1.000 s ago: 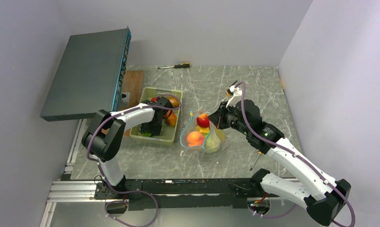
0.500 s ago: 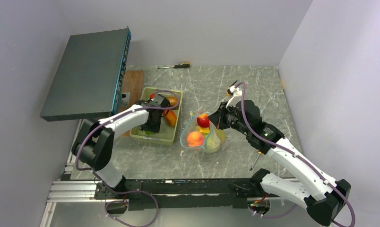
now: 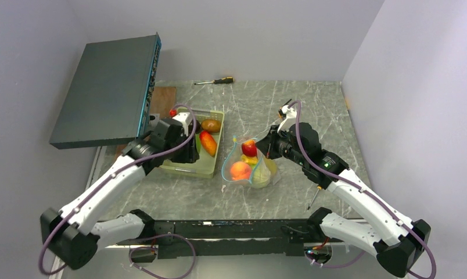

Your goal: Place the food in the zip-top bag and seal the zipper

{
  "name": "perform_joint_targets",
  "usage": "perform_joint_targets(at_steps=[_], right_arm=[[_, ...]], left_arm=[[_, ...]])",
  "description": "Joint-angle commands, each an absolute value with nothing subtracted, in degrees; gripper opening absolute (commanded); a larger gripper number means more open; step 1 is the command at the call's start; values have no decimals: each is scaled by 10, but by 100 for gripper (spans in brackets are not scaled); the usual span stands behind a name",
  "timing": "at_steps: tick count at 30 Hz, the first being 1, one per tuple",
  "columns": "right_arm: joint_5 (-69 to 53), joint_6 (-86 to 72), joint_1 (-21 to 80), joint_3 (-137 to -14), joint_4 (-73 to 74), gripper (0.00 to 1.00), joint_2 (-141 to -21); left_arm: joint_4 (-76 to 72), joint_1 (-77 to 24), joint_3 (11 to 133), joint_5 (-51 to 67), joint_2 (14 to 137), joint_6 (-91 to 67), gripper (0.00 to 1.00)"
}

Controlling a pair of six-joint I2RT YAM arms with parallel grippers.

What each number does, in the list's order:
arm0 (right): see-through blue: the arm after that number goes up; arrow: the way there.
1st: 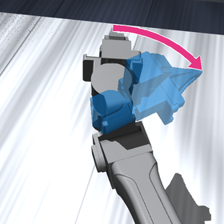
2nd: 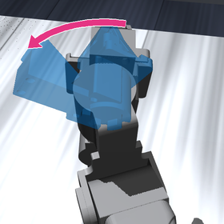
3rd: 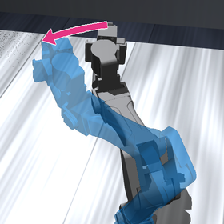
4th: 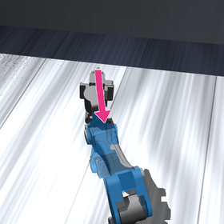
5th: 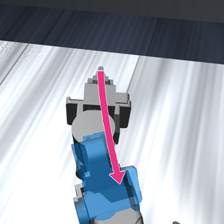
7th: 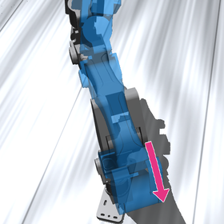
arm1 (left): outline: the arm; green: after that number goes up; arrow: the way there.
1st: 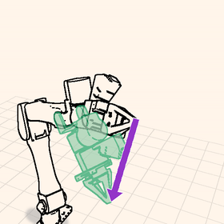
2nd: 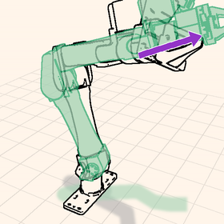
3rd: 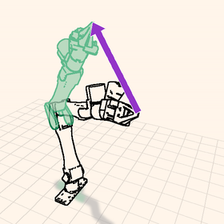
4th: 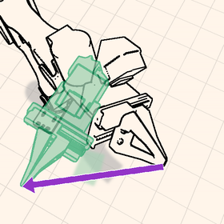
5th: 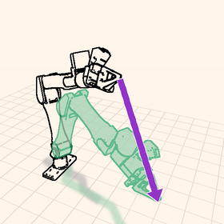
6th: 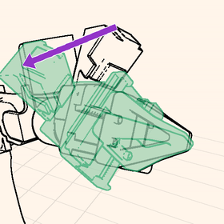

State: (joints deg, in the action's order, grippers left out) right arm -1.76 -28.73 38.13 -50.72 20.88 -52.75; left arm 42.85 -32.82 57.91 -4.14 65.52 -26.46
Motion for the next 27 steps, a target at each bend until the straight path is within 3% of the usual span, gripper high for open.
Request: perform_joint_targets(at_steps=[1,4,8,17,21,27], right_arm=[[-18,-292,382,-508,181,0,-527],[-20,-292,382,-511,180,0,-529],[-25,-293,382,-514,180,0,-533],[-33,-299,382,-512,179,0,-531],[-31,-298,382,-511,183,0,-523],[-26,-298,382,-504,184,0,-515]], left_arm=[[340,-330,550,140,571,-286,19],[278,-336,528,251,545,-311,20],[207,-366,505,302,529,-348,20],[141,-478,560,301,625,-382,19],[178,-490,599,255,672,-378,16],[165,-490,614,259,704,-392,21]])
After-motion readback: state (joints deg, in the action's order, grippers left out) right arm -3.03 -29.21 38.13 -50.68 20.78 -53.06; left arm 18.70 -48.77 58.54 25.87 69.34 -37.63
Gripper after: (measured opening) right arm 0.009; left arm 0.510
